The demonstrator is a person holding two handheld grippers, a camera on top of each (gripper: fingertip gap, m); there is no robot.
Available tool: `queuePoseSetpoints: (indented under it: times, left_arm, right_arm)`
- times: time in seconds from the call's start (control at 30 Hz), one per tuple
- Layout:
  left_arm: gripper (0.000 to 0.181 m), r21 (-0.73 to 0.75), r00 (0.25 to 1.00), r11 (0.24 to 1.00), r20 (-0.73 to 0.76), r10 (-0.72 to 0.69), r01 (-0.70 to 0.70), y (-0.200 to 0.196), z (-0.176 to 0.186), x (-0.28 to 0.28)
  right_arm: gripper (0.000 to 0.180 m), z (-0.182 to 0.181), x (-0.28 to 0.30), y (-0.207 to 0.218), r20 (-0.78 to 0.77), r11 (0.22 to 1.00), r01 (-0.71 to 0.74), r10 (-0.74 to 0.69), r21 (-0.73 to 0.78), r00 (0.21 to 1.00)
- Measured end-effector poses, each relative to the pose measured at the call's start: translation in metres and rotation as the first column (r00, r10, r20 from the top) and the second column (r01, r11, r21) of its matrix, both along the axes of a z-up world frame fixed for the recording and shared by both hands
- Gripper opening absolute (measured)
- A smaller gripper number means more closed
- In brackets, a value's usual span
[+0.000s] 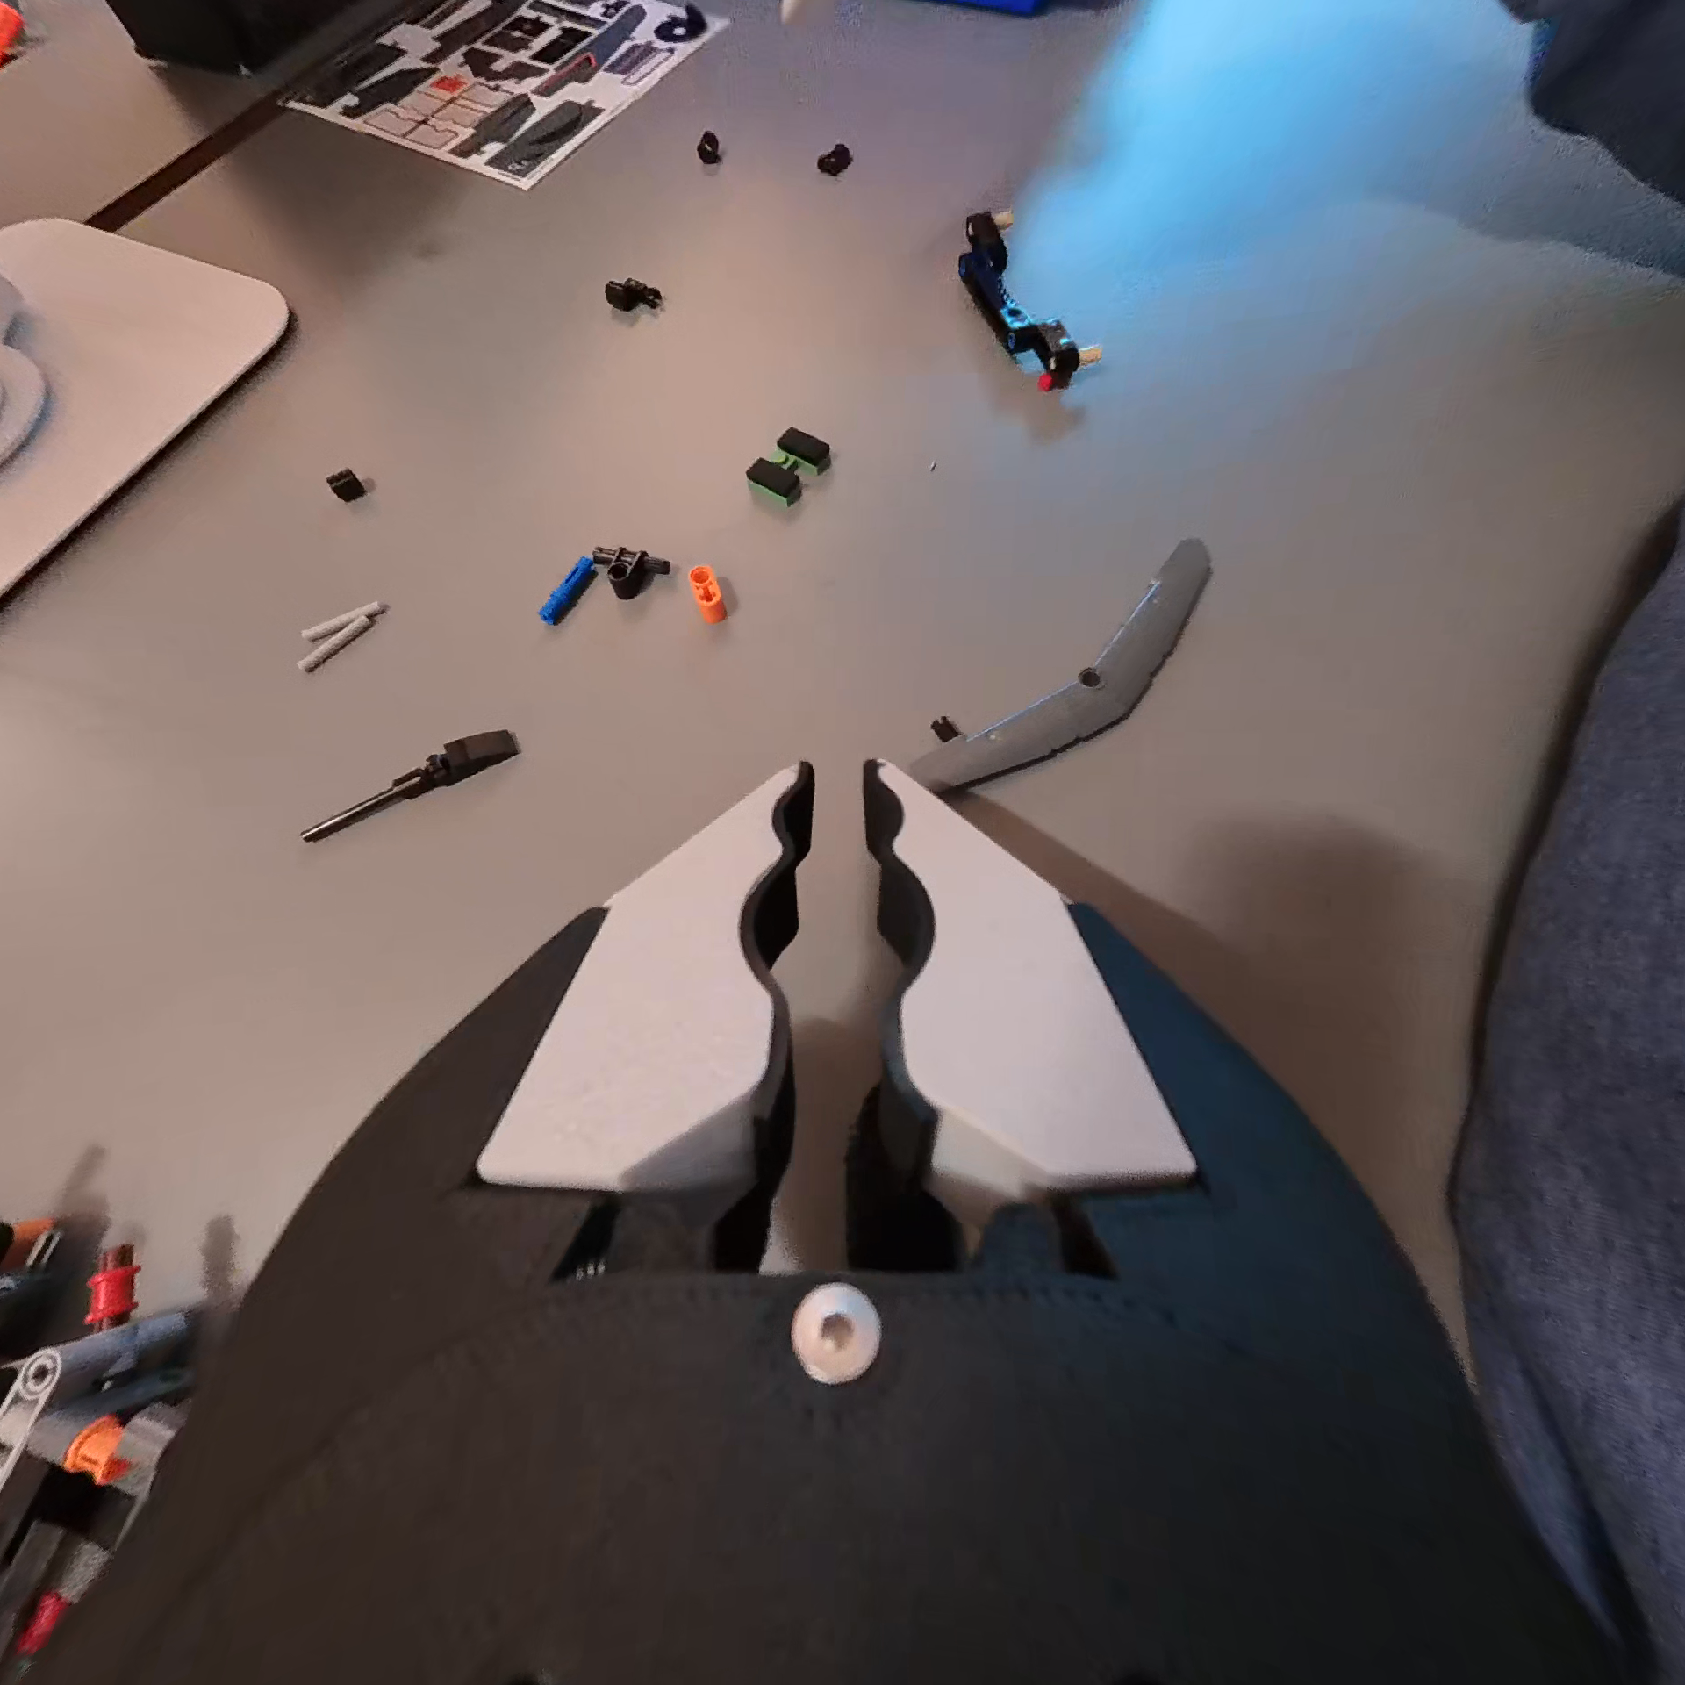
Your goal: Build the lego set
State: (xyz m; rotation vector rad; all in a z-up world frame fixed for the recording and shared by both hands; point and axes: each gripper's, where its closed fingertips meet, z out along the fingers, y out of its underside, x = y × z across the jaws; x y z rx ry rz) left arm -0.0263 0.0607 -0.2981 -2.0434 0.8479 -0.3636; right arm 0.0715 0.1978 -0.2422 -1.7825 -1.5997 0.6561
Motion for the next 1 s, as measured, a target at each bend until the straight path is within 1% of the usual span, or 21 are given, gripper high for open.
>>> queuePoseSetpoints:
  times: [0.1, 0.13, 0.2, 0.27, 0.37, 0.43, 0.6, 0.8, 0.93, 1.0]
  left_arm:
    - [0.01, -0.008, 1.0, 1.0, 0.004, -0.011, 0.011, -0.001, -0.001, 0.003]
    - [0.01, -0.003, 1.0, 1.0, 0.005, -0.011, 0.011, 0.0, -0.001, 0.004]
    - [0.011, -0.007, 1.0, 1.0, 0.009, -0.019, 0.019, 0.0, -0.001, 0.007]
    - [0.011, -0.004, 1.0, 1.0, 0.002, -0.019, 0.019, 0.0, -0.001, 0.008]
    - [0.012, 0.018, 1.0, 1.0, 0.005, -0.008, 0.008, 0.001, 0.004, 0.007]
    - [0.012, 0.02, 1.0, 1.0, 0.006, -0.01, 0.01, 0.0, 0.005, 0.007]
    - [0.012, 0.013, 1.0, 1.0, 0.012, -0.016, 0.016, -0.002, 0.004, 0.007]
    - [0.012, 0.007, 0.999, 1.0, 0.046, -0.024, 0.024, -0.003, 0.005, 0.007]
    - [0.012, 0.001, 0.998, 1.0, 0.059, -0.026, 0.026, -0.003, 0.005, 0.006]
    - [0.012, 0.003, 0.998, 1.0, 0.061, -0.024, 0.024, -0.004, 0.006, 0.005]
  right_arm:
    - [0.026, 0.002, 0.024, 0.026, -0.009, 0.993, 0.115, -0.115, -0.005, 0.993]
    - [0.026, 0.001, 0.026, 0.028, -0.005, 0.993, 0.116, -0.116, -0.025, 0.993]
    - [0.025, -0.006, 0.021, 0.032, 0.031, 0.994, 0.113, -0.112, -0.011, 0.993]
    - [0.024, -0.015, 0.006, 0.029, 0.073, 0.998, 0.069, -0.068, -0.012, 0.995]
    - [0.024, -0.024, -0.041, 0.012, 0.06, 0.998, -0.044, 0.047, -0.05, 0.997]
    - [0.025, -0.036, -0.069, 0.006, 0.098, 0.994, -0.092, 0.097, -0.053, 0.991]
    - [0.023, -0.052, -0.132, -0.017, 0.109, 0.973, -0.202, 0.214, -0.107, 0.971]
    - [0.025, -0.063, -0.167, -0.045, 0.14, 0.95, -0.28, 0.299, -0.142, 0.944]
    - [0.026, -0.08, -0.174, -0.053, 0.207, 0.952, -0.271, 0.296, -0.141, 0.932]
    - [0.023, -0.088, -0.174, -0.054, 0.237, 0.957, -0.26, 0.285, -0.131, 0.929]
